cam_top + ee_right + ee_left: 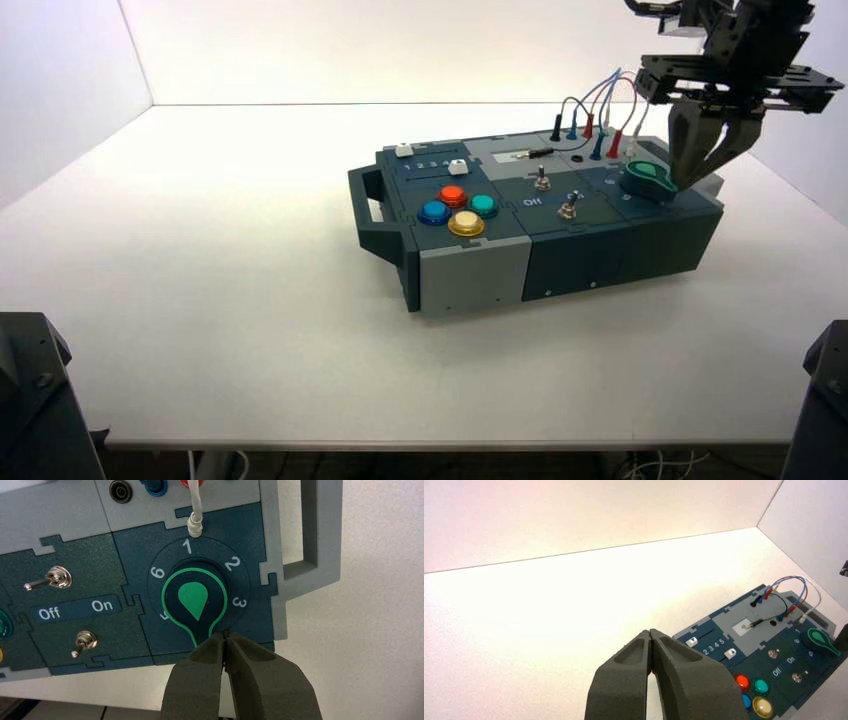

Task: Turn the knob to position 6.

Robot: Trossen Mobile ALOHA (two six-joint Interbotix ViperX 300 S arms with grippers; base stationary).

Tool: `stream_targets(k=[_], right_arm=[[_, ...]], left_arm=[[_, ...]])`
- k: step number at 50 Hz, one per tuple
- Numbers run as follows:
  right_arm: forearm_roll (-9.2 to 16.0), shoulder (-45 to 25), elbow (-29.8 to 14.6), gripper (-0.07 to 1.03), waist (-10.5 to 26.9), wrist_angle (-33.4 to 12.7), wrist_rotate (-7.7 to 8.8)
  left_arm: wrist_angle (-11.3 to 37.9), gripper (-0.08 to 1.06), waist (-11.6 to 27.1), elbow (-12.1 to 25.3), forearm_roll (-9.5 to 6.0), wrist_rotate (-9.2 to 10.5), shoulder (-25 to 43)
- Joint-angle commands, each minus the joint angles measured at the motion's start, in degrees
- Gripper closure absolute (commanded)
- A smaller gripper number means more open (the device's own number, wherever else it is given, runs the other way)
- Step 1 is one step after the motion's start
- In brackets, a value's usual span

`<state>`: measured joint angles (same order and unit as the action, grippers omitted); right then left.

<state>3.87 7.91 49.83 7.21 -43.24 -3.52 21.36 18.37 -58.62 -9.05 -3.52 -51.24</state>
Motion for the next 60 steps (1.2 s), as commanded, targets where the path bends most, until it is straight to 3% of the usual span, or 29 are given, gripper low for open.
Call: stream_targets(k=[1, 60], right_arm=[[0.44, 0.26, -1.41, 0.99, 0.44, 0.18, -0.09], [3.78, -2.46, -3.08, 0.98, 4.48, 0.18, 0.0]], left_arm=[[-0.35, 1.01, 0.26, 1.58, 0.09, -0.09, 0.26], [-0.53, 1.01, 0.26, 1.76, 0.09, -0.18, 0.35]])
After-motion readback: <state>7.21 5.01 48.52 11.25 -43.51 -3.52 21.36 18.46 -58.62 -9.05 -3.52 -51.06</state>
